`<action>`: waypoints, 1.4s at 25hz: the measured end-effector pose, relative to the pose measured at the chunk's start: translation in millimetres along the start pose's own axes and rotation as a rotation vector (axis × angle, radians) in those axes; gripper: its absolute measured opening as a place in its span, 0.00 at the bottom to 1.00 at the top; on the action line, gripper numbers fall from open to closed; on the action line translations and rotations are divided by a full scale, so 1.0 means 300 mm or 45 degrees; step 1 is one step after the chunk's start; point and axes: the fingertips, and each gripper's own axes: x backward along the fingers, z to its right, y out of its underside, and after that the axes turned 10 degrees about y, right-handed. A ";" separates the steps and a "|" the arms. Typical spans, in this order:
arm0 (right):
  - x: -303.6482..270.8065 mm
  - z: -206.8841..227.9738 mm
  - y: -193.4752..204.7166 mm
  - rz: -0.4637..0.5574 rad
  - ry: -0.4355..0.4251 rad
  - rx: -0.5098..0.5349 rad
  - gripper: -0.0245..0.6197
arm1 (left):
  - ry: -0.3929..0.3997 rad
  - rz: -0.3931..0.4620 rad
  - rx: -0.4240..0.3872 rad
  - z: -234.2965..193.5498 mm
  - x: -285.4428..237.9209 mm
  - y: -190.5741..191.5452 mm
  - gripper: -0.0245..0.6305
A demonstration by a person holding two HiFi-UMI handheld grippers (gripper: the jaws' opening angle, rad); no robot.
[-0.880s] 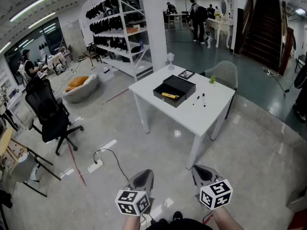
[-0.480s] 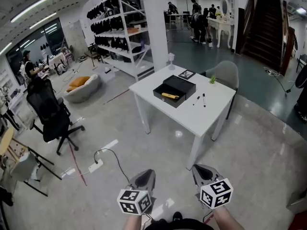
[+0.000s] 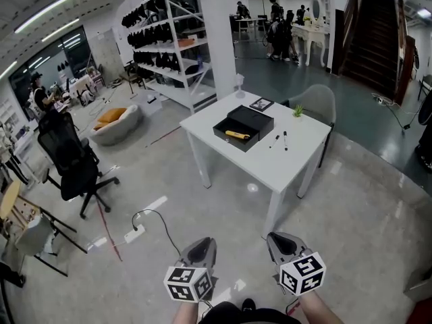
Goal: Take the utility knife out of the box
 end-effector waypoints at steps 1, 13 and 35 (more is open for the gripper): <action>0.002 0.001 -0.001 0.003 -0.001 -0.001 0.04 | -0.002 -0.001 -0.004 0.000 0.002 -0.002 0.09; -0.085 0.043 -0.033 0.015 -0.006 -0.039 0.15 | -0.068 0.003 -0.022 -0.096 -0.045 -0.053 0.19; -0.954 0.150 -0.270 -0.025 0.209 -0.062 0.23 | -0.013 -0.037 0.005 -0.881 -0.540 -0.356 0.24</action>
